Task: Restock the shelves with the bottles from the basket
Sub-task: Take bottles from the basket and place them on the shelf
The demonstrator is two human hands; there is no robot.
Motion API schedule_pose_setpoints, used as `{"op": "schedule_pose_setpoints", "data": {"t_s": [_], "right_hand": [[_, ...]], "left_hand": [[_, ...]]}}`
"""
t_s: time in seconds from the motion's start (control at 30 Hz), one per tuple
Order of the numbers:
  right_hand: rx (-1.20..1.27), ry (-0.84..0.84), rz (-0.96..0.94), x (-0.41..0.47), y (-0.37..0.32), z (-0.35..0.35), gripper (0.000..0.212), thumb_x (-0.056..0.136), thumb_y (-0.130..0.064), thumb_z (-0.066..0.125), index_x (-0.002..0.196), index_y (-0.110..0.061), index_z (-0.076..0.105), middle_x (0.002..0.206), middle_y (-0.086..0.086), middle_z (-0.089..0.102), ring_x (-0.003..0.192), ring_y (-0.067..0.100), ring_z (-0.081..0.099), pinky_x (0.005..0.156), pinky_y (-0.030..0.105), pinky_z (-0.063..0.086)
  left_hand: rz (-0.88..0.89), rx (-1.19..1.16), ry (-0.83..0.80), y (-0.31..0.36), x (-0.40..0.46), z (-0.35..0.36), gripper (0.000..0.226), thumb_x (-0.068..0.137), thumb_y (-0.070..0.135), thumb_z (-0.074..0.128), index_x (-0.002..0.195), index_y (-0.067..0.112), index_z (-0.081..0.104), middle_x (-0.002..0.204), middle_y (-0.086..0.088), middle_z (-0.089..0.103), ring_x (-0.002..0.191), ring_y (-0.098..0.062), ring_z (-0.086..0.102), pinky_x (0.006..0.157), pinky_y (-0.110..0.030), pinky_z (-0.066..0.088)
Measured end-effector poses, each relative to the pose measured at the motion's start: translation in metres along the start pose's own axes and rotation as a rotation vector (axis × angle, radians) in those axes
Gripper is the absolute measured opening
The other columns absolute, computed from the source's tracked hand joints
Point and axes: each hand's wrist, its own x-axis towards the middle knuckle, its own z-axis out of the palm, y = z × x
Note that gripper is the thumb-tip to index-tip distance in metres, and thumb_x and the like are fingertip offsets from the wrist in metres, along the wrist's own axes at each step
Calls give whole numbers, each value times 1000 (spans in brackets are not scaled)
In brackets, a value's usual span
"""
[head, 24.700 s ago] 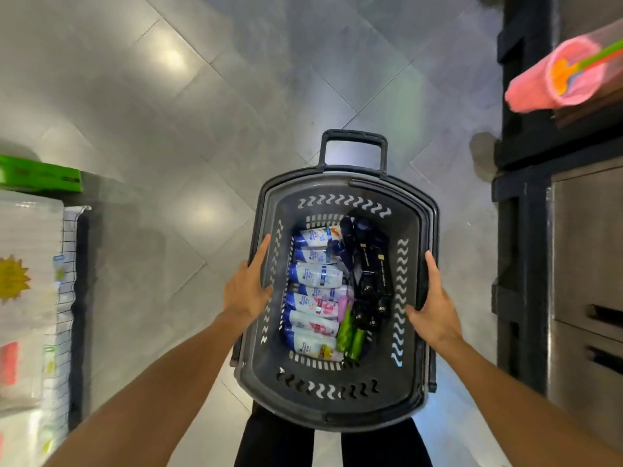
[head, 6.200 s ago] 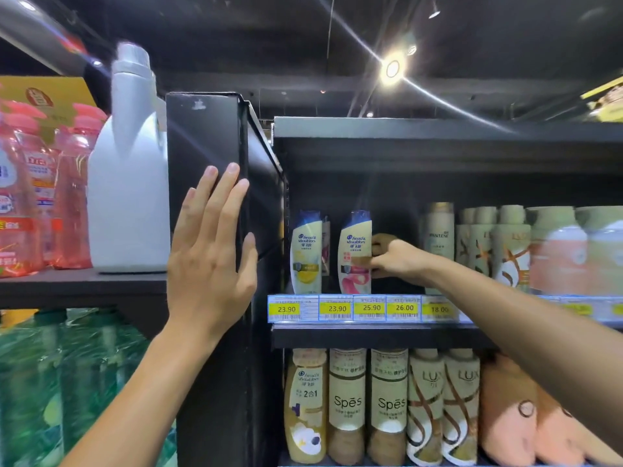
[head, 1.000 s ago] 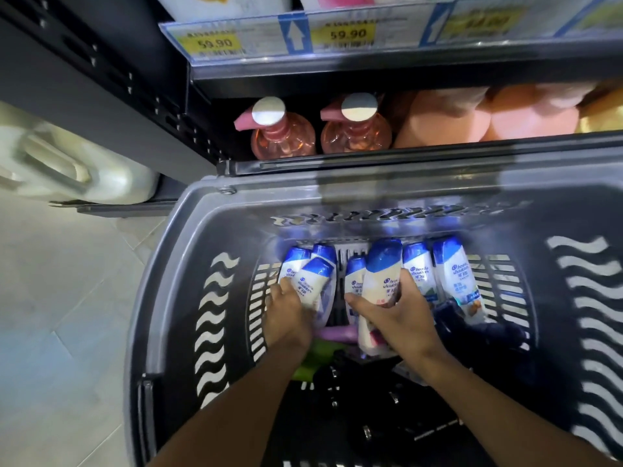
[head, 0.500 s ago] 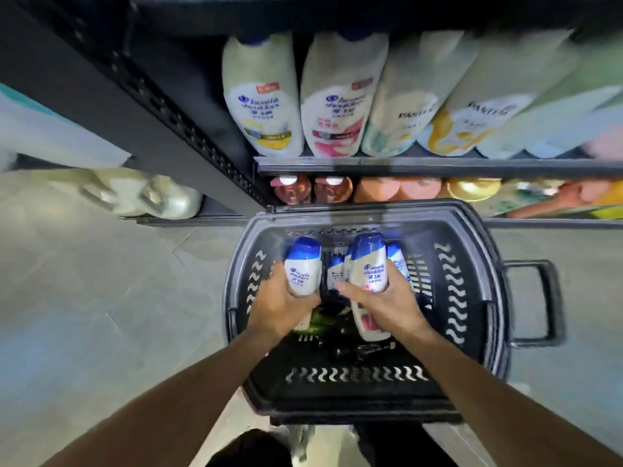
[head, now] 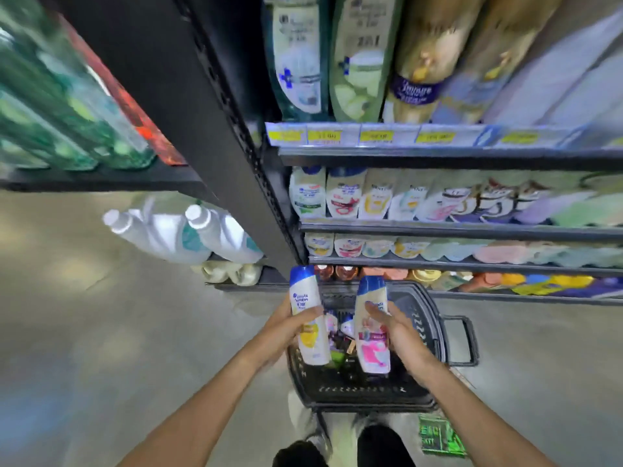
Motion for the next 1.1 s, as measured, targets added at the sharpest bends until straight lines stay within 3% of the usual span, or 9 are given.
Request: {"op": "schedule_pose_setpoints", "data": {"t_s": [0.13, 0.27, 0.37, 0.43, 0.53, 0.67, 0.8, 0.97, 1.1], "right_hand": [[-136, 11, -96, -56, -46, 19, 37, 80, -24, 77, 115, -24, 64, 103, 2, 78, 91, 21, 75, 86, 39, 57], [-158, 4, -187, -96, -83, 33, 46, 78, -15, 79, 122, -16, 63, 103, 4, 78, 96, 28, 74, 95, 48, 55], [-161, -20, -275, -125, -112, 41, 34, 90, -4, 70, 121, -14, 62, 99, 4, 78, 86, 21, 74, 76, 33, 57], [-171, -36, -322, -144, -132, 46, 34, 92, -5, 67, 123, -14, 59, 102, 3, 77, 84, 15, 76, 70, 25, 59], [-206, -23, -426, -168, -159, 50, 43, 91, -9, 70, 131, -14, 55, 112, 5, 76, 95, 24, 75, 83, 40, 61], [-193, -13, -567, -196, -197, 53, 43, 90, -3, 70, 130, -10, 56, 113, 8, 76, 101, 26, 74, 77, 30, 60], [-219, -36, -705, -227, -237, 55, 44, 89, -5, 71, 130, -11, 57, 115, 7, 75, 104, 26, 73, 79, 31, 60], [-220, -82, -866, -269, -292, 52, 40, 88, -3, 71, 124, -16, 60, 112, 6, 76, 101, 23, 74, 76, 27, 59], [-215, -99, -1007, -302, -341, 47, 42, 85, -4, 72, 125, -12, 60, 110, 6, 77, 99, 24, 74, 80, 32, 61]], "left_hand": [[81, -45, -42, 40, -62, -8, 65, 78, 30, 77, 137, 22, 50, 122, -9, 72, 103, -22, 71, 85, -35, 56], [191, -12, -27, 69, -103, -12, 63, 77, 28, 76, 133, 25, 48, 122, -7, 71, 105, -21, 71, 89, -39, 57], [287, 46, -5, 89, -124, -15, 50, 87, 22, 75, 128, 25, 47, 127, -13, 67, 107, -22, 69, 94, -43, 54], [359, 64, 10, 106, -138, -14, 60, 79, 30, 81, 126, 24, 44, 126, -16, 66, 108, -24, 68, 95, -47, 54], [491, 98, 36, 134, -156, -14, 84, 61, 40, 90, 127, 24, 39, 123, -16, 67, 109, -29, 69, 89, -47, 59], [627, 107, 36, 173, -179, -10, 83, 60, 36, 92, 124, 30, 39, 119, -9, 69, 106, -23, 71, 91, -46, 59], [789, 146, 45, 217, -209, -1, 73, 70, 29, 89, 124, 30, 40, 117, -6, 68, 105, -22, 71, 90, -43, 60], [1013, 152, 93, 272, -252, 15, 66, 83, 14, 83, 137, 28, 47, 121, 0, 69, 110, -21, 69, 90, -41, 60], [1184, 120, 205, 317, -286, 31, 70, 77, 8, 85, 138, 20, 52, 121, 3, 73, 110, -15, 70, 87, -25, 56]]}}
